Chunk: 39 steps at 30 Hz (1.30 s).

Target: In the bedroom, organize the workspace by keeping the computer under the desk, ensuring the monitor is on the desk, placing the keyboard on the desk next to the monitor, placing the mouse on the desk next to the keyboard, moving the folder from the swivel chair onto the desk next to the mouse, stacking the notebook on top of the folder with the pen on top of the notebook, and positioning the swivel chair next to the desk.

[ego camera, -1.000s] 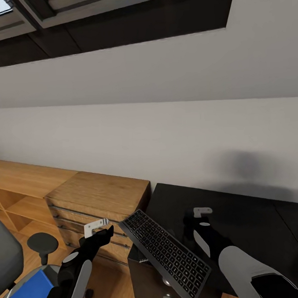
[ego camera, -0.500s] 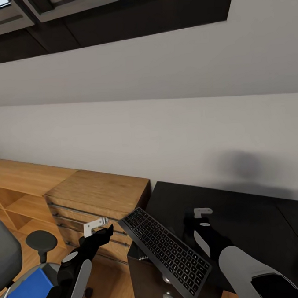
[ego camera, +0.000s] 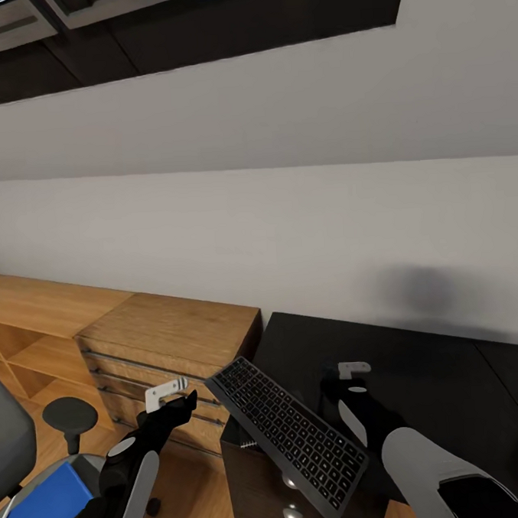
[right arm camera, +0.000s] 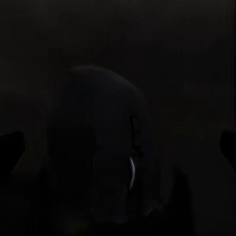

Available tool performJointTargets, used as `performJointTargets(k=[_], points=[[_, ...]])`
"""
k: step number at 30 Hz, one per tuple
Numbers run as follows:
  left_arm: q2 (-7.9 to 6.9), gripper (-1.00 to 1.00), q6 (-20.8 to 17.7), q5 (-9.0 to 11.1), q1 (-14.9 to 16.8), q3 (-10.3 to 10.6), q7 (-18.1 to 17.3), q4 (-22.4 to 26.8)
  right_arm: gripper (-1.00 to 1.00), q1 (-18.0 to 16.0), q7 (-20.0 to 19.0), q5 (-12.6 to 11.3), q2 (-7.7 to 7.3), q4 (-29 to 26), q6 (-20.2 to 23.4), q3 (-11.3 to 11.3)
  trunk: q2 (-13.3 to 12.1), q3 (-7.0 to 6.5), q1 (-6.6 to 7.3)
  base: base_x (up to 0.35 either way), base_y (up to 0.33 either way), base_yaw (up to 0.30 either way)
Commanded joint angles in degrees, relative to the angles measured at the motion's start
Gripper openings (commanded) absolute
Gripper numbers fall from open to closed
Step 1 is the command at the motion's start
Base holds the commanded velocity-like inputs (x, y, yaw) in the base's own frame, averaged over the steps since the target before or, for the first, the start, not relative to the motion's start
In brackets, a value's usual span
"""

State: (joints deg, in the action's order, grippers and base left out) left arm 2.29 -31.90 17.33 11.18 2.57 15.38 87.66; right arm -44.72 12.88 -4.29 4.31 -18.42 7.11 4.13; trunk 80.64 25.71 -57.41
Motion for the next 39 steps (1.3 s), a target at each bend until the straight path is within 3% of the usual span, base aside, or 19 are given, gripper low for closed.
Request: performJointTargets(k=[1, 14, 19, 27, 35, 39], points=[[-0.01, 1.00, -0.2, 0.6, 0.0, 0.1, 0.5, 0.1, 1.00, 0.0, 0.4, -0.5, -0.04, -0.1, 0.3, 0.4, 0.0, 0.07, 0.00, 0.000, 0.000, 0.000], [-0.15, 1.00, -0.2, 0.5, 0.0, 0.0, 0.4, -0.6, 1.00, 0.0, 0.3, -0.5, -0.10, -0.9, -0.2, 0.6, 0.0, 0.07, 0.00, -0.095, 0.000, 0.000], [-0.10, 1.00, -0.2, 0.5, 0.1, 0.0, 0.4, -0.6, 1.00, 0.2, 0.2, -0.5, -0.17, -6.2, -0.9, 0.6, 0.0, 0.07, 0.00, -0.325, 0.000, 0.000], [-0.11, 1.00, -0.2, 0.5, 0.1, 0.0, 0.4, -0.6, 1.00, 0.2, 0.3, -0.8, 0.24, -7.8, -0.1, 0.7, 0.0, 0.07, 0.00, -0.311, 0.000, 0.000], [-0.12, 1.00, -0.1, 0.4, 0.0, -0.1, 0.4, -0.5, 1.00, 0.3, -0.1, -1.1, 0.76, -7.8, 1.9, 0.8, 0.0, 0.07, 0.00, -0.064, 0.000, 0.000], [-0.12, 1.00, -0.1, 0.5, 0.1, -0.9, 0.4, -0.3, 1.00, 0.3, -3.8, -1.1, 1.29, -7.8, 2.2, 0.7, 0.0, 0.07, 0.00, -0.005, 0.000, 0.000]])
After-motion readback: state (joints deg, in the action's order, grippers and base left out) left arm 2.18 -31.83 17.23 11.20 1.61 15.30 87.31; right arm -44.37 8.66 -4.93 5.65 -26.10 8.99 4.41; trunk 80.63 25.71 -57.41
